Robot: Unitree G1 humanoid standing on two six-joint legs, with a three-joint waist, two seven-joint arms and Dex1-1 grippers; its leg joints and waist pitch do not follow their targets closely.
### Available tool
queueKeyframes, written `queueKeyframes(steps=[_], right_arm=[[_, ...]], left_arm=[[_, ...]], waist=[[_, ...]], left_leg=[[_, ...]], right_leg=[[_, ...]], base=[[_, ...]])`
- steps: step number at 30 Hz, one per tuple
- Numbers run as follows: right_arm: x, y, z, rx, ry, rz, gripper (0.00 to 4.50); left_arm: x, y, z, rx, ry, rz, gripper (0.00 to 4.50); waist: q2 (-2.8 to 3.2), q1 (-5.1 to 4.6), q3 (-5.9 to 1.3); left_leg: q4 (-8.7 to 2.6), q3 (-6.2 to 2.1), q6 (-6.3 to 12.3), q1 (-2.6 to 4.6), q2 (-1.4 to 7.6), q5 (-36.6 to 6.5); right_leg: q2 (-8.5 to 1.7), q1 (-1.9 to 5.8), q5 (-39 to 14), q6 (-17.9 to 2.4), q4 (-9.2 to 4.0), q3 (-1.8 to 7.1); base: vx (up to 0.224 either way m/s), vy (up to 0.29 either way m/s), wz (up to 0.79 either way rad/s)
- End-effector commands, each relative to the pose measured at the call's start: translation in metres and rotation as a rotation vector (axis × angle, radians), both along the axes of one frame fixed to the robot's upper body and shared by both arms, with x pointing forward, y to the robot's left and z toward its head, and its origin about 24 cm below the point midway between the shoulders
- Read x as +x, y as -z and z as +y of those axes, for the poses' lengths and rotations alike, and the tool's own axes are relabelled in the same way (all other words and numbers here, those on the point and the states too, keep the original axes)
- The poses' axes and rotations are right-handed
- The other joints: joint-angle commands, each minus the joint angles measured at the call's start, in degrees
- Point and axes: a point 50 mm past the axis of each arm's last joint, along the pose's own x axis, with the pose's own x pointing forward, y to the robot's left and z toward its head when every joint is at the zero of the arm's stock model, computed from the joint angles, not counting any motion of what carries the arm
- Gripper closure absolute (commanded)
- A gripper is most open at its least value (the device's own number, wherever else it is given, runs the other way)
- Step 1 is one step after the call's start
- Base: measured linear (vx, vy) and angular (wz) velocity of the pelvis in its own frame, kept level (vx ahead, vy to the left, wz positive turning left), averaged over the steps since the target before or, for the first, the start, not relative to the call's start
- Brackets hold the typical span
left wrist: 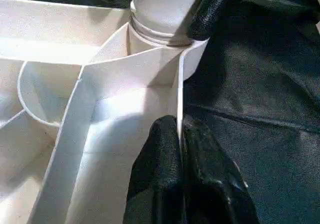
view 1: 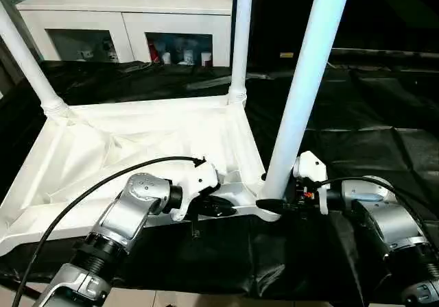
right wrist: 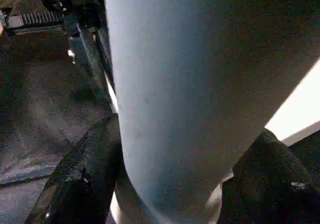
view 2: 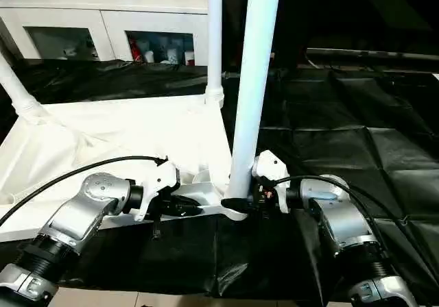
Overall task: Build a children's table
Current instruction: Rotate leg to tighten
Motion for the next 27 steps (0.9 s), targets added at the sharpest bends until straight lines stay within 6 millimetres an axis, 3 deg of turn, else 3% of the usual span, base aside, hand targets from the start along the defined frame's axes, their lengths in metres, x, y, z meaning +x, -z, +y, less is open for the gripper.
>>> queueKeyframes(steps=[1, 3, 5, 6, 7, 9, 10, 11, 15, 18, 20, 23, 25, 26, 27], right_arm=[[0.005, 0.013, -0.002, 0.035, 0.186, 0.05, 1.66], [0.006, 0.015, -0.002, 0.04, 0.221, 0.052, 1.87], [0.011, 0.02, 0.002, 0.053, 0.361, 0.056, 2.0], [0.012, 0.021, 0.004, 0.058, 0.395, 0.058, 2.03], [0.016, 0.025, 0.009, 0.075, 0.528, 0.066, 2.03], [0.019, 0.028, 0.011, 0.072, 0.615, 0.071, 2.07], [0.02, 0.031, 0.015, 0.073, 0.662, 0.078, 2.07], [0.02, 0.033, 0.023, 0.074, 0.728, 0.087, 2.07], [0.019, 0.03, 0.037, 0.088, 0.728, 0.044, 2.07], [0.018, 0.024, 0.041, 0.115, 0.704, 0.006, 1.67], [0.018, 0.023, 0.041, 0.136, 0.716, 0.012, 1.67], [0.017, 0.014, 0.037, 0.146, 0.703, -0.037, 1.24], [0.017, 0.012, 0.035, 0.147, 0.707, -0.047, 1.22], [0.016, 0.006, 0.026, 0.163, 0.723, -0.07, 1.01], [0.015, 0.005, 0.024, 0.164, 0.724, -0.076, 1.01]], left_arm=[[0.009, -0.001, -0.012, -0.041, -0.09, -0.021, 4.5], [0.012, -0.001, -0.012, -0.037, -0.11, -0.028, 4.5], [0.025, -0.001, -0.017, -0.013, -0.22, -0.058, 4.5], [0.028, -0.002, -0.018, -0.007, -0.246, -0.065, 4.5], [0.038, -0.003, -0.024, 0.002, -0.338, -0.085, 4.5], [0.042, -0.005, -0.03, -0.001, -0.37, -0.091, 4.5], [0.046, -0.007, -0.035, -0.004, -0.392, -0.1, 4.5], [0.051, -0.01, -0.042, -0.004, -0.423, -0.12, 4.5], [0.054, -0.015, -0.054, -0.013, -0.389, -0.165, 4.5], [0.051, -0.017, -0.058, -0.033, -0.325, -0.181, 4.5], [0.05, -0.016, -0.059, -0.038, -0.312, -0.184, 4.5], [0.047, -0.018, -0.061, -0.092, -0.259, -0.231, 4.5], [0.047, -0.019, -0.061, -0.102, -0.258, -0.234, 4.5], [0.045, -0.022, -0.061, -0.141, -0.257, -0.229, 3.93], [0.045, -0.023, -0.061, -0.148, -0.256, -0.227, 3.93]], waist=[[-1.18, -0.15, -3.03], [-1.28, -0.28, -3.06], [-1.46, -0.42, -2.94], [-1.24, -0.45, -2.98], [-1.36, -0.59, -2.95], [-1.4, -0.64, -3.0], [-1.0, -0.67, -3.0], [-1.19, -0.77, -2.95], [-0.72, -0.99, -3.04], [-0.87, -1.16, -3.07], [-0.85, -1.23, -3.0], [-1.36, -1.07, -2.91], [-1.22, -1.0, -2.96], [-1.22, -0.83, -2.92], [-1.25, -0.64, -2.9]], left_leg=[[-3.99, -1.73, 3.28, 1.38, 3.47, -15.4], [-4.22, -1.95, 2.16, 1.34, 3.43, -16.0], [-4.24, -1.95, 1.73, 1.38, 3.37, -16.9], [-4.2, -1.93, 1.49, 1.5, 3.3, -17.1], [-4.21, -1.97, 1.13, 1.4, 3.18, -17.3], [-4.23, -2.1, 0.4, 1.5, 3.06, -17.5], [-4.27, -2.14, 0.39, 1.36, 3.01, -17.7], [-4.28, -2.08, 0.32, 1.53, 3.02, -18.5], [-4.38, -2.29, 0.38, 1.48, 2.9, -19.7], [-4.56, -2.28, 0.89, 1.29, 3.07, -19.7], [-4.56, -2.27, 1.07, 1.31, 3.04, -20.3], [-4.52, -2.18, 1.56, 1.3, 3.0, -20.0], [-4.53, -2.19, 1.64, 1.23, 3.08, -19.3], [-4.5, -2.14, 1.77, 1.33, 3.09, -19.1], [-4.47, -2.05, 1.98, 1.38, 3.13, -18.7]], right_leg=[[-3.53, 1.71, -20.3, -11.7, -4.46, 2.52], [-3.49, 1.84, -21.7, -10.9, -4.49, 2.39], [-3.45, 1.71, -22.7, -10.3, -4.63, 2.46], [-3.48, 1.6, -23.1, -10.2, -4.67, 2.49], [-3.55, 1.64, -24.0, -9.8, -4.83, 2.47], [-3.7, 1.62, -25.4, -9.0, -5.08, 2.35], [-3.66, 1.65, -25.5, -8.8, -5.12, 2.34], [-3.61, 1.43, -26.2, -8.2, -5.42, 2.31], [-3.67, 1.52, -26.6, -7.3, -5.66, 2.18], [-3.64, 1.66, -24.6, -7.7, -5.64, 2.17], [-3.68, 1.64, -25.0, -8.0, -5.66, 2.18], [-3.72, 1.58, -26.1, -7.6, -5.89, 2.24], [-3.84, 1.64, -26.1, -7.5, -5.77, 2.28], [-3.88, 1.57, -26.5, -7.4, -5.86, 2.29], [-3.92, 1.52, -26.5, -7.5, -5.87, 2.36]], base=[[0.0, 0.0, 0.0], [0.0, 0.0, 0.0], [0.0, 0.0, 0.0], [0.0, 0.0, 0.0], [0.0, 0.0, 0.0], [0.0, 0.0, 0.0], [0.0, 0.0, 0.0], [0.0, 0.0, 0.0], [0.0, 0.0, 0.0], [0.0, 0.0, 0.0], [0.0, 0.0, 0.0], [0.0, 0.0, 0.0], [0.0, 0.0, 0.0], [0.0, 0.0, 0.0], [0.0, 0.0, 0.0]])
